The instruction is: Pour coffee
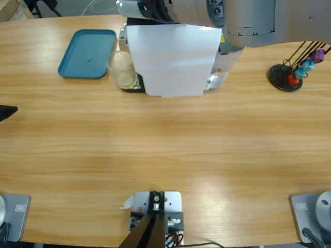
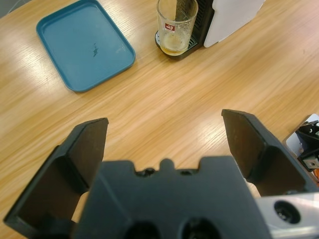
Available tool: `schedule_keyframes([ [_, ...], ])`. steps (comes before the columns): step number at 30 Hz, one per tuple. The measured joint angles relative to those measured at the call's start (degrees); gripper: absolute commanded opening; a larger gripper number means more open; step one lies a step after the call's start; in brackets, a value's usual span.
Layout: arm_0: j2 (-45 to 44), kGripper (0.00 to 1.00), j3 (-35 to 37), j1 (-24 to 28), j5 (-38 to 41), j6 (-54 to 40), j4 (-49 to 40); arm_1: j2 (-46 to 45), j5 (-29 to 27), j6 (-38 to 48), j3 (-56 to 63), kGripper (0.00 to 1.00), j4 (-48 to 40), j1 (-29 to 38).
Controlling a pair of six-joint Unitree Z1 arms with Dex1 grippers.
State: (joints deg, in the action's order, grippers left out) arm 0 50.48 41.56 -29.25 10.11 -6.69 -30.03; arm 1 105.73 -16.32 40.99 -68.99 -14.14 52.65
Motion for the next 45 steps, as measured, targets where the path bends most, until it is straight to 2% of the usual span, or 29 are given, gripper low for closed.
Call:
schedule_keyframes([
  [26, 0.00, 1.000, 0.00, 0.00, -0.18, 0.00, -0.01, 0.08, -0.09, 4.91, 0.41, 0.000, 1.25, -0.25],
  [35, -0.01, 1.000, 0.06, -0.08, -0.32, 0.00, -0.05, 0.08, -3.15, 0.98, -2.34, 0.000, 9.67, 0.92],
  [36, -0.05, 1.000, 0.06, -0.08, -0.32, 0.00, -0.05, 0.08, -3.31, 0.88, -2.45, 0.199, 9.93, 0.97],
  [37, -0.08, 1.000, 0.06, -0.08, -0.32, 0.00, -0.05, 0.08, -3.42, 0.27, -2.68, 0.619, 10.76, 1.02],
  [38, -0.09, 1.000, 0.06, -0.09, -0.33, 0.00, -0.05, -0.02, -3.46, -1.15, -3.14, 0.737, 11.51, 1.02],
  [42, -0.08, 1.000, 0.07, -0.09, -0.33, 0.00, 0.15, -2.13, -1.26, -11.34, -4.60, 0.771, 15.45, 0.97],
  [45, 0.01, 1.000, 0.10, -0.09, -0.36, 0.00, 0.80, -4.54, 1.67, -17.42, -8.23, 0.875, 24.81, 0.72],
])
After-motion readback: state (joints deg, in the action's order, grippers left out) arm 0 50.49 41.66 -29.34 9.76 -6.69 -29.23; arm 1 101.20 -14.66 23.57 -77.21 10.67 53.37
